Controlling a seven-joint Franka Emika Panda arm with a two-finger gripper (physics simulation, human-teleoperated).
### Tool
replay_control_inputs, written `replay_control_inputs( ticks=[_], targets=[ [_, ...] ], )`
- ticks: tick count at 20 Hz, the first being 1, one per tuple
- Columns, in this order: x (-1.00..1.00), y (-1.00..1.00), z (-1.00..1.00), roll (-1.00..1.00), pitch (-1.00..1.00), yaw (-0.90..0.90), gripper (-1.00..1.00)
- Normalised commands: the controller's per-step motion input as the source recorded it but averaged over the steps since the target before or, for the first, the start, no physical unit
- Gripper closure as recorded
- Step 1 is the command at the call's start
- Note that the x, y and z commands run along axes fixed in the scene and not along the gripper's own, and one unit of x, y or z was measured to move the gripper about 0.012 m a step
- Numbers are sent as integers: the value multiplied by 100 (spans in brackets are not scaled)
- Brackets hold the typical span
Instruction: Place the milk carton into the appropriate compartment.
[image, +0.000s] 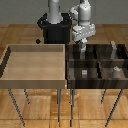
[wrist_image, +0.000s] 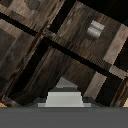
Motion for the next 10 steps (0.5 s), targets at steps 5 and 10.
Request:
replay_control_inputs(
  ticks=[5, 10],
  targets=[
    [0, 0, -100, 0, 0, 0, 100],
    [0, 0, -60, 0, 0, 0, -100]
  ],
)
